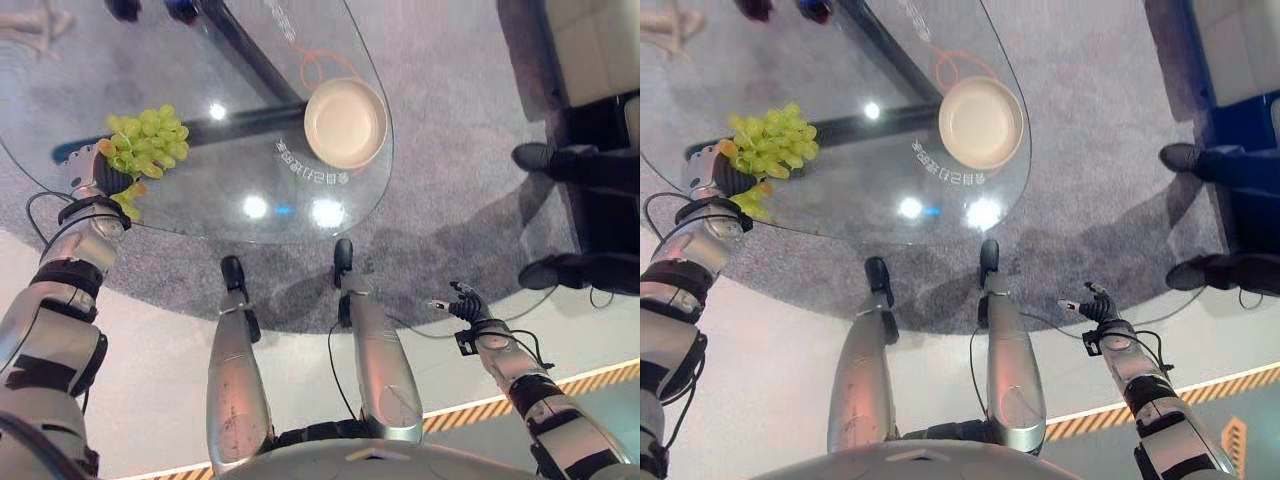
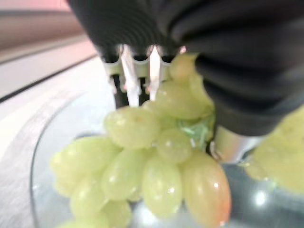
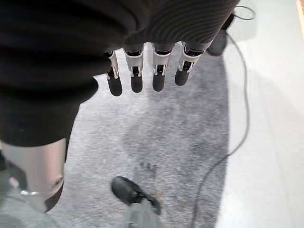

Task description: Pick up fruits into the plate

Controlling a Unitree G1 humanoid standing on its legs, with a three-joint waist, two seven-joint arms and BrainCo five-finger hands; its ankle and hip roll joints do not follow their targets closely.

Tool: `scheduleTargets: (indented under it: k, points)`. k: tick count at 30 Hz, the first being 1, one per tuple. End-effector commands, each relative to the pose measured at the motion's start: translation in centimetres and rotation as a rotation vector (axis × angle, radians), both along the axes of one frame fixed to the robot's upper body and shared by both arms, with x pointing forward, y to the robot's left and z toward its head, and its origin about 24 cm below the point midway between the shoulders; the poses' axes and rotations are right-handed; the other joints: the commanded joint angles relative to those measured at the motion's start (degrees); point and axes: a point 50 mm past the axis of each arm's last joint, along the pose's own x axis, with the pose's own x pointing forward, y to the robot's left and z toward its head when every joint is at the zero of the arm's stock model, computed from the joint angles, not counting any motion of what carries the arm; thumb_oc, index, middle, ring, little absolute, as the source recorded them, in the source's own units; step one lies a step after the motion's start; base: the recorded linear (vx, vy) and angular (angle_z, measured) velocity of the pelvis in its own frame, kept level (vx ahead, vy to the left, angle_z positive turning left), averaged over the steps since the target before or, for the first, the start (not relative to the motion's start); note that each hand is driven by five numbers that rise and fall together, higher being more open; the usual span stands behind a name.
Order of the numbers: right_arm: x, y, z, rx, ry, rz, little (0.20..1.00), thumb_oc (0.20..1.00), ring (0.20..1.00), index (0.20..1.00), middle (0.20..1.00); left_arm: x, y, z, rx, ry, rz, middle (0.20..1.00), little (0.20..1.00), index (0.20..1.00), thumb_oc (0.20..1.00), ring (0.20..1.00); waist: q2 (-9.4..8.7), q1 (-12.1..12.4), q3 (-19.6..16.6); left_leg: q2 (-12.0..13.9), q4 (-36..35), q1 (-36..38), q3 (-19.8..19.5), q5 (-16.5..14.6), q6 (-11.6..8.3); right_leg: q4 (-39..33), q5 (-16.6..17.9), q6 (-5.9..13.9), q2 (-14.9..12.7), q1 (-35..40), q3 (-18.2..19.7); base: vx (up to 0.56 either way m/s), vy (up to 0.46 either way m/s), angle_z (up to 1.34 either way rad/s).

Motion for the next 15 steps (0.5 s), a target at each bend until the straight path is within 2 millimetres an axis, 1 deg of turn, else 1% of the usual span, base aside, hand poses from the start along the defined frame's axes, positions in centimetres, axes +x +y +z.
scheduleTargets:
  k: [1,6,9,12,13,15]
  points:
    - [-2.9,-3.1,-0.2,-0.078,0.030,-0.085,1.000,1.000,1.000,1.000,1.000,-1.1,1.3,2.5,-0.018,-0.176,0.030,0.200,0.200,0.200,0.200,0.200,4.55,0.02,-3.62,-5.67,-1.75,1.60,2.16,-4.34,2.36,2.33,-5.53,-0.33,2.95,1.20,0.38,0.11,0.051,0.04]
    - [-3.3,-2.8,0.1,-0.126,0.004,-0.031,1.000,1.000,1.000,1.000,1.000,-2.2,1.1,2.3,-0.008,-0.203,-0.006,0.200,0.200,0.200,0.200,0.200,5.73,0.33,-6.95,-5.93,-4.30,6.48,2.02,-4.32,2.29,-0.02,-5.92,-0.11,1.98,6.55,-0.07,0.07,0.022,0.04]
    - [-2.7,-2.2,1.2,-0.169,-0.052,0.041,1.000,1.000,1.000,1.000,1.000,-2.8,0.9,2.4,0.050,-0.185,-0.031,0.200,0.200,0.200,0.200,0.200,5.97,0.25,-9.65,-5.85,-6.38,9.73,1.64,-4.36,2.23,-2.70,-5.48,0.25,1.64,10.20,-0.13,0.07,-0.033,0.05]
    - [-1.7,-1.5,2.9,-0.188,-0.129,0.126,1.000,1.000,1.000,1.000,1.000,-3.3,0.7,2.4,0.129,-0.144,-0.057,0.200,0.200,0.200,0.200,0.200,6.17,0.24,-11.80,-5.56,-8.34,12.52,1.55,-4.11,2.02,-4.34,-5.25,0.53,1.42,13.05,-0.59,0.07,-0.036,0.01]
    - [-0.8,-1.1,4.5,-0.187,-0.192,0.178,1.000,1.000,1.000,1.000,1.000,-3.6,0.5,2.6,0.175,-0.120,-0.082,0.200,0.200,0.200,0.200,0.200,6.32,0.41,-13.09,-5.27,-8.96,13.85,1.64,-4.09,1.90,-4.77,-5.30,0.71,1.23,14.40,-0.88,0.06,-0.052,-0.03]
    - [0.9,-0.4,7.1,-0.200,-0.284,0.288,1.000,1.000,1.000,1.000,1.000,-3.8,0.0,2.3,0.242,-0.070,-0.132,0.200,0.200,0.200,0.200,0.200,6.68,0.87,-15.37,-4.91,-9.48,15.49,1.73,-4.13,1.80,-4.99,-5.45,0.83,0.98,16.06,-1.56,0.07,-0.040,-0.02]
